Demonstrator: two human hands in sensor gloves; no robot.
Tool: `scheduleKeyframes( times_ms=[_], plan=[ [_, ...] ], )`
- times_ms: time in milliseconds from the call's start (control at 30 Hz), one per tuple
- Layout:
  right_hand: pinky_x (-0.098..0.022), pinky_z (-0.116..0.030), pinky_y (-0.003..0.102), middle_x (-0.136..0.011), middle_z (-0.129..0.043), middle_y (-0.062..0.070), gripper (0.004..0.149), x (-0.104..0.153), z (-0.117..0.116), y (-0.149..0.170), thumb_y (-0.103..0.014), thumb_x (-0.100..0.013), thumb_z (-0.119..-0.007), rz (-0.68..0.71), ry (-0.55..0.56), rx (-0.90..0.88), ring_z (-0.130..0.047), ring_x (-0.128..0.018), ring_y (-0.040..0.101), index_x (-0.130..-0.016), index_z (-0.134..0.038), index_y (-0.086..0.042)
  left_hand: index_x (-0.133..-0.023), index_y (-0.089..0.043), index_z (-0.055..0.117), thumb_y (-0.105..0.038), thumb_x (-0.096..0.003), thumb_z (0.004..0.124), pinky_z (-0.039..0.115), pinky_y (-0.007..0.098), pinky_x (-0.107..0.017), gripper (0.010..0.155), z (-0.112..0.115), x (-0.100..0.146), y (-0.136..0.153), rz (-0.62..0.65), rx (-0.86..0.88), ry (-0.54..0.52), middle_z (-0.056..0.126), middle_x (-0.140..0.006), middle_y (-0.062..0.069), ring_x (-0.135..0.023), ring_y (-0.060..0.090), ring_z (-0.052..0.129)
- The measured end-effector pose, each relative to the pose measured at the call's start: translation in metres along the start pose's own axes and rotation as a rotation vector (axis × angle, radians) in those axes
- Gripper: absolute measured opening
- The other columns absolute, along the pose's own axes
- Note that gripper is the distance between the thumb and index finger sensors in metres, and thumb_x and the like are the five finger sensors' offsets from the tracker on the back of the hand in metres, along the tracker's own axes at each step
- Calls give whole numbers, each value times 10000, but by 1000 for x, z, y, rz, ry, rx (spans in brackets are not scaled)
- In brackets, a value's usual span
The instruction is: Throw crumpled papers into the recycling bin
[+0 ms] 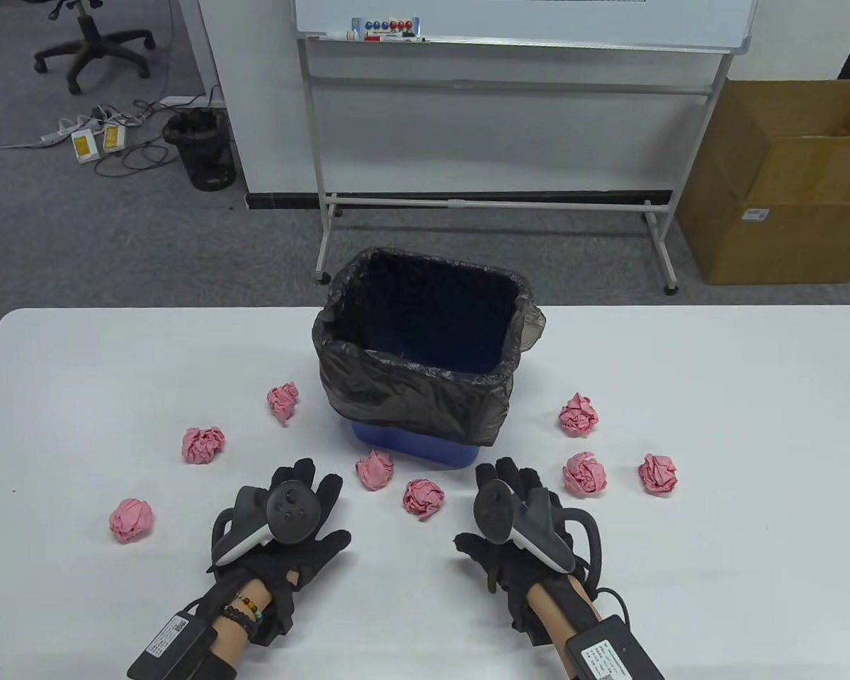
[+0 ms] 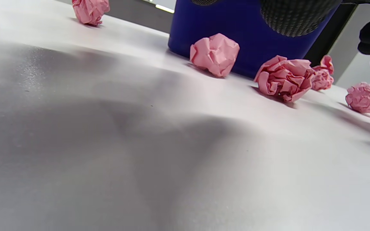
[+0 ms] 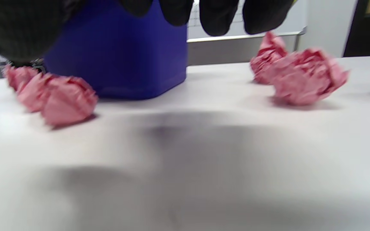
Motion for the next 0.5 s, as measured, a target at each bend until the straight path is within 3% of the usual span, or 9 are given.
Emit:
scheduleKeyframes(
  times_ms=[367,500],
  plan=[
    [-766,-520,563,-1195,-399,20,918,-32,50,101,-627,-327,-771,-341,127,-47,-496,-1123,361,-1086,-360,-315,-1142,-248,295,-586,-482,639,246,733,-705,817,2,-4,6,-5,8,17,67,-1196,183,-1079,496,129],
    [-766,-523,563,-1195,-412,23,914,-44,56,134,-623,-328,-777,-435,138,-69,-505,-1124,361,-1087,-369,-318,-1141,-249,297,-586,-481,640,244,733,-706,817,-1,-2,5,-1,9,8,68,-1196,183,-1079,495,127]
  ],
)
Point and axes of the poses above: the tracker on the back of each hand, its own y axis roughly to the little-finger side, its own x axis roughly from the fingertips to the wrist, z = x × y, the point moved 3 cm from there along -x, roughly from the wrist to the fingertips
